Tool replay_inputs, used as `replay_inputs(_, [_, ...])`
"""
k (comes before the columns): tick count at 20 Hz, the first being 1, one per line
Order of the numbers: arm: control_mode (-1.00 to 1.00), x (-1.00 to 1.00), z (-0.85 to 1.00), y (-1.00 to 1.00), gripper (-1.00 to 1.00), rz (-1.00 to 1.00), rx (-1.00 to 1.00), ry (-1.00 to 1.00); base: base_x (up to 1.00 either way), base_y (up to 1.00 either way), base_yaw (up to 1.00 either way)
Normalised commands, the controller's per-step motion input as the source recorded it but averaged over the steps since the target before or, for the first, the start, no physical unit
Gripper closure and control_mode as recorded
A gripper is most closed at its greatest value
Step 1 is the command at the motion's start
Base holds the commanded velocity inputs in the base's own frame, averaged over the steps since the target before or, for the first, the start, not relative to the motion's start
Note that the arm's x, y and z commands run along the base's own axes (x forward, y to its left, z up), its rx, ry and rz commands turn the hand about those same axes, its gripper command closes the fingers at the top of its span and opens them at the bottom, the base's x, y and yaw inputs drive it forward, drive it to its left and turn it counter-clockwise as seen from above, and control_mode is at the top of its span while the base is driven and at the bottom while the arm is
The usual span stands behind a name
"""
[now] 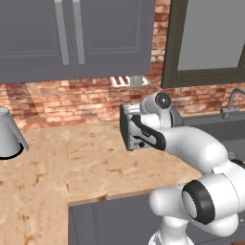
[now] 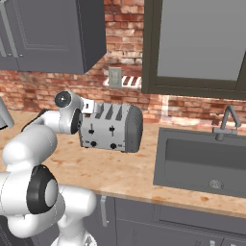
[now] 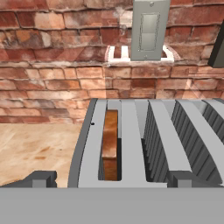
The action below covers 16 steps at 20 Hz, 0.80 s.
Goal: Start the toaster. Once the lever pops up, take the bread to the plate on the dining counter.
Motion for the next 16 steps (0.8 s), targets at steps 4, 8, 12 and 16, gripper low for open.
replay_inputs(4, [-1.0,0.0,0.0,0.0,-1.0,0.0,0.0,0.0,0.0,0.0,0.0])
replay_inputs(8, [-1.0,0.0,0.0,0.0,-1.0,0.0,0.0,0.0,0.0,0.0,0.0])
replay_inputs(12, [-1.0,0.0,0.0,0.0,-1.0,0.0,0.0,0.0,0.0,0.0,0.0])
replay_inputs(16, [-1.0,0.0,0.0,0.0,-1.0,0.0,0.0,0.0,0.0,0.0,0.0])
